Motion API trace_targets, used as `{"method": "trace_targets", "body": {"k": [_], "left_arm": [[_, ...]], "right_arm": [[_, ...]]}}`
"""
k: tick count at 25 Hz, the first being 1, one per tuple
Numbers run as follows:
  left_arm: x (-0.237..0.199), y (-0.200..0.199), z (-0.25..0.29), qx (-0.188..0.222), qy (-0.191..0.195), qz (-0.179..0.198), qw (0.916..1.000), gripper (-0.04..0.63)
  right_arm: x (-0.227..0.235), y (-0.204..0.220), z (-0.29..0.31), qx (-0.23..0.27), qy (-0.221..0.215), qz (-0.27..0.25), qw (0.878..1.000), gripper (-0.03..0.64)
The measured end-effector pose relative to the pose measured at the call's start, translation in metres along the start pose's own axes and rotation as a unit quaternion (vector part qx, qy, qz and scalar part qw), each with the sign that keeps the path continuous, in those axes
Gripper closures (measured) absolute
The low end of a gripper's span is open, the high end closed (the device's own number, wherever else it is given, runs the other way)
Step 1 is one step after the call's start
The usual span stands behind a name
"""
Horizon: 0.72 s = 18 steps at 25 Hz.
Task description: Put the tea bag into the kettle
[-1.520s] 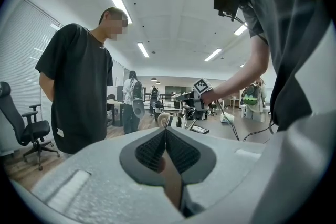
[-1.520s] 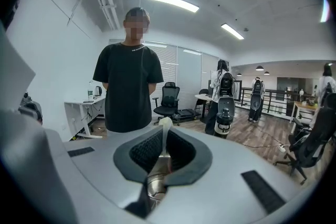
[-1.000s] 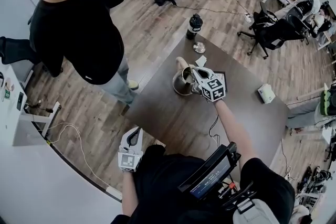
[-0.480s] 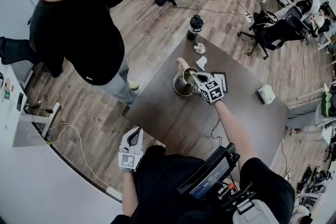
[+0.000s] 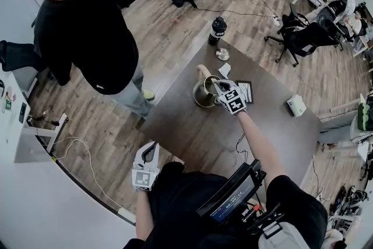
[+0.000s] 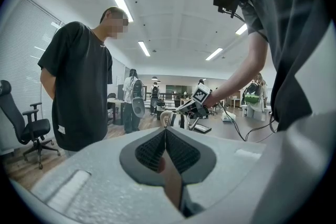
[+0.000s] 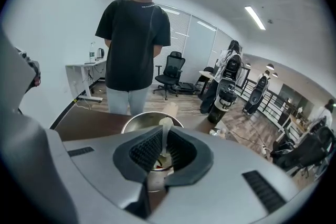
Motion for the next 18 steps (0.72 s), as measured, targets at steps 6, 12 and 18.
{"method": "trace_targets", "body": {"k": [6,12,18], "left_arm": [[-0.001,0.002,0.000,0.000,0.000,-0.001,1.0000,0.589],[-0.001,0.004,0.000,-0.003,0.003,-0.005,1.0000,0.589],[-0.002,0.002,0.002,0.000,0.007,-0.002,1.0000,0.589]], "right_arm": [[-0.001,0.005,0.005,-0.016,-0.001,-0.008,1.000,0.594],[0.002,0.012,0.006,-0.014,-0.009,0.025,1.000,0.594],[0.002,0.011,0.007,-0.006,-0.021,0.040,0.999,0.548]]}}
Point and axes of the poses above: the fingertips, and each gripper's own axes: z forward along the fingers, x to its right, y out of its underside, the point moved 8 cm from there along -z, backward along the fingers, and after that the axes turned 14 degrees about -y, right-handed, at the moved point
